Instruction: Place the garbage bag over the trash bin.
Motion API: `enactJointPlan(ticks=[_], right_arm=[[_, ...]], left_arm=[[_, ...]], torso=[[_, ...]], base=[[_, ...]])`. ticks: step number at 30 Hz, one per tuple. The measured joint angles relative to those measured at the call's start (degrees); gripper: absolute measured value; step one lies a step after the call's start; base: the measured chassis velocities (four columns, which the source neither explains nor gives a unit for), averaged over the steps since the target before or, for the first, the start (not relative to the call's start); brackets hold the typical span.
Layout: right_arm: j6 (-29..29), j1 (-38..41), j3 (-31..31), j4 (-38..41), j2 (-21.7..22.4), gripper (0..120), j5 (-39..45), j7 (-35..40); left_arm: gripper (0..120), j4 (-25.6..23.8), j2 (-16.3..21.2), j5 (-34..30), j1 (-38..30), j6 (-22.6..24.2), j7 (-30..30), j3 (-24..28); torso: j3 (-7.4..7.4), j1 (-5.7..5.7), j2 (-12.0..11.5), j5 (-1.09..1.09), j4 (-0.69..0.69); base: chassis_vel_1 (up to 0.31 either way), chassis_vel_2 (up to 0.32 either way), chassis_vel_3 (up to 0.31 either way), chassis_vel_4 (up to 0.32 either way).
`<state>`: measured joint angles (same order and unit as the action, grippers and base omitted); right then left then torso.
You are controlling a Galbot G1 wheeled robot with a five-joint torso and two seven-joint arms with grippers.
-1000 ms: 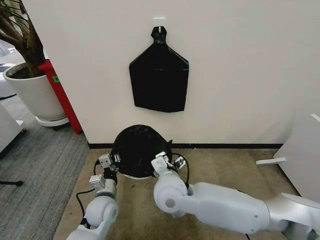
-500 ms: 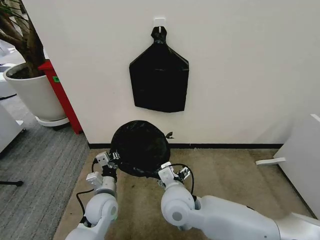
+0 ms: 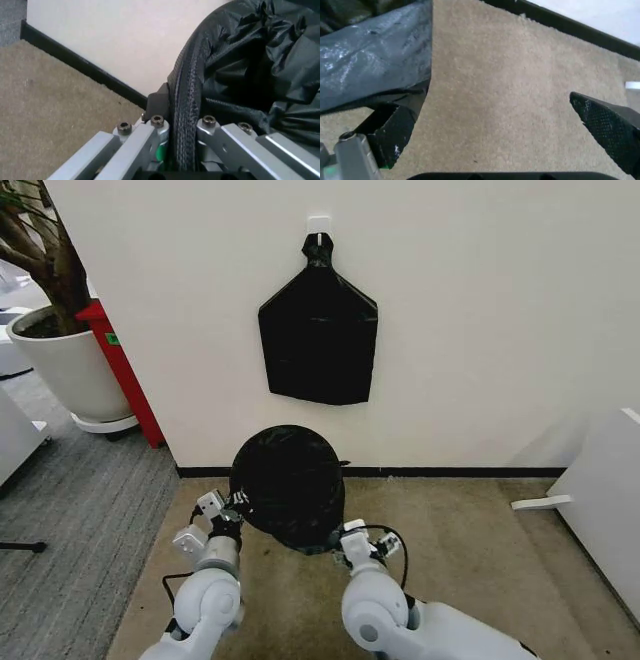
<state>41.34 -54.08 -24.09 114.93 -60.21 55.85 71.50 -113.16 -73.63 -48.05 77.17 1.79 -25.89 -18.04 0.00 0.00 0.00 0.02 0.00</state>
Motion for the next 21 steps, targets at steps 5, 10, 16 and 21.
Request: enactJointPlan(ticks=[5, 10, 16, 21], right_arm=[[0.3, -4.0, 4.0, 2.4, 1.6, 100, -1.5, -2.8], [0.4, -5.3, 5.5, 4.7, 2.8, 100, -1.7, -4.2], [0.4, -6.6, 6.5, 7.4, 3.7, 100, -1.4, -8.7], [0.0, -7.8, 8.6, 7.7, 3.5, 100, -3.0, -17.2]], left_arm=[[4, 0.0, -0.1, 0.2, 0.1, 0.1, -0.2, 0.0], [4, 0.1, -0.1, 0.5, -0.1, 0.1, -0.3, -0.1], [4, 0.2, -0.2, 0.7, -0.4, 0.0, -0.7, -0.5], [4, 0.3, -0.3, 1.0, -0.1, -0.3, -0.8, -0.6]], torso=[[0.00, 0.00, 0.0, 0.00, 0.00], [0.00, 0.00, 0.0, 0.00, 0.00], [0.00, 0.00, 0.0, -0.01, 0.00], [0.00, 0.00, 0.0, -0.01, 0.01]], base=[[0.000, 0.000, 0.000, 0.000], [0.000, 0.000, 0.000, 0.000], [0.000, 0.000, 0.000, 0.000], [0.000, 0.000, 0.000, 0.000]])
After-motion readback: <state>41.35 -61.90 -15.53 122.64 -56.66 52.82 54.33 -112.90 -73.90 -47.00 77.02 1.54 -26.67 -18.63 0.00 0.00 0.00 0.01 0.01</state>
